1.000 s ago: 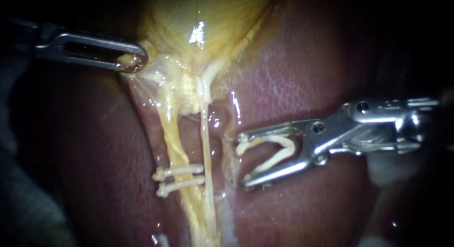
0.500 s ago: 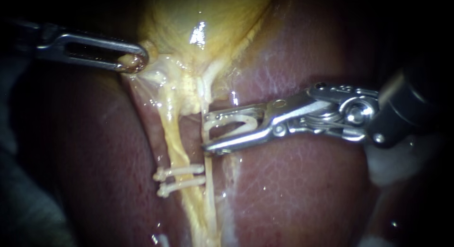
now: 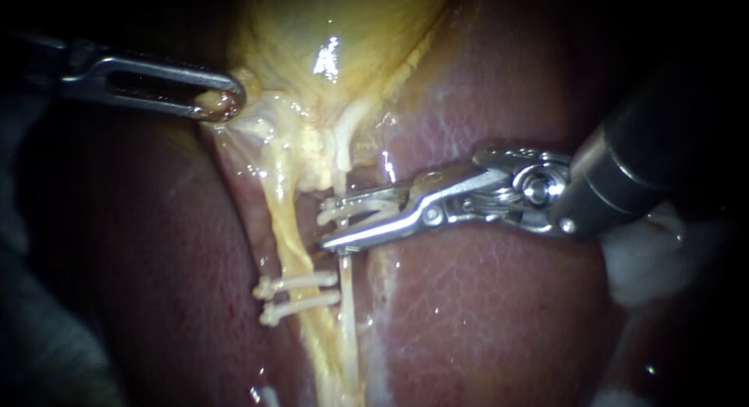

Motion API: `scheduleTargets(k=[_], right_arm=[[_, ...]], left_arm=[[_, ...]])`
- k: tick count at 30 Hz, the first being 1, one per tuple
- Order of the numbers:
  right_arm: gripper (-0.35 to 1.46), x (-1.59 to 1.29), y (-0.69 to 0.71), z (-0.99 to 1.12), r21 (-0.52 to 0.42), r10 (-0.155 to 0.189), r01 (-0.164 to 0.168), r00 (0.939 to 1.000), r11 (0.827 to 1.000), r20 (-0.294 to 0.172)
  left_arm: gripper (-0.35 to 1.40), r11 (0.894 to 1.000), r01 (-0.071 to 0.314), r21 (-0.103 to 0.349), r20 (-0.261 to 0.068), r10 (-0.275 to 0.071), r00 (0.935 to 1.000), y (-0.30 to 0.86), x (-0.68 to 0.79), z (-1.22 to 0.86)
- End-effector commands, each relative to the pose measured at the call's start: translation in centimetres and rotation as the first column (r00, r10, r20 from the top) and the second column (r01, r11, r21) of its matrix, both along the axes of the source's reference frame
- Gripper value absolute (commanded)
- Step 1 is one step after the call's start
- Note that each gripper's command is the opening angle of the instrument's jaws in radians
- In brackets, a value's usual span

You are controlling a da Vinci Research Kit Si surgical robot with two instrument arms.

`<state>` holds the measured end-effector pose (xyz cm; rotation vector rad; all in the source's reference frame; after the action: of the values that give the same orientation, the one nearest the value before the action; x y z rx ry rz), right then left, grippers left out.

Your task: Clipping third clip left tube

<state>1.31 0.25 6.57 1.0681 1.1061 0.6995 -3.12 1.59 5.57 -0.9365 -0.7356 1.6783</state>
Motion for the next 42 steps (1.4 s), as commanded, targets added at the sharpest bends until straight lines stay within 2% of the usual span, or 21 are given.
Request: scheduleTargets(k=[1,6,14,19,25,35,42], right_arm=[[0.46,0.00,-0.01,0.02,-0.003,0.000,0.000,1.0000,1.000,0.001],[0.46,0.05,-0.04,0.13,-0.007,0.006,-0.007,1.0000,1.000,-0.006],[0.46,0.17,-0.04,0.16,0.025,0.054,-0.053,0.9965,0.998,-0.064],[0.46,0.27,-0.05,0.14,0.036,0.052,-0.049,0.9952,0.998,-0.084],[0.46,0.40,-0.09,0.11,0.039,0.030,-0.026,0.9936,0.999,-0.109],[0.46,0.64,-0.15,0.05,0.061,0.053,-0.045,0.9884,0.997,-0.142],[0.46,0.65,-0.14,-0.03,0.073,0.065,-0.053,0.9839,0.996,-0.167]], left_arm=[[-0.35,1.000,0.000,0.000,0.000,0.000,1.0000,0.00,0.00,0.00],[-0.35,1.000,0.000,0.000,0.000,0.000,1.0000,0.00,0.00,0.00],[-0.35,1.000,0.000,0.000,0.000,0.000,1.0000,0.00,0.00,0.00],[-0.35,1.000,0.000,0.000,0.000,0.000,1.0000,0.00,0.00,0.00],[-0.35,1.000,0.000,0.000,0.000,0.000,1.0000,0.00,0.00,0.00],[-0.35,1.000,0.001,0.000,-0.001,-0.001,1.0000,0.00,-0.01,0.00],[-0.35,1.000,0.001,0.000,-0.001,-0.001,1.0000,0.00,-0.01,0.00]])
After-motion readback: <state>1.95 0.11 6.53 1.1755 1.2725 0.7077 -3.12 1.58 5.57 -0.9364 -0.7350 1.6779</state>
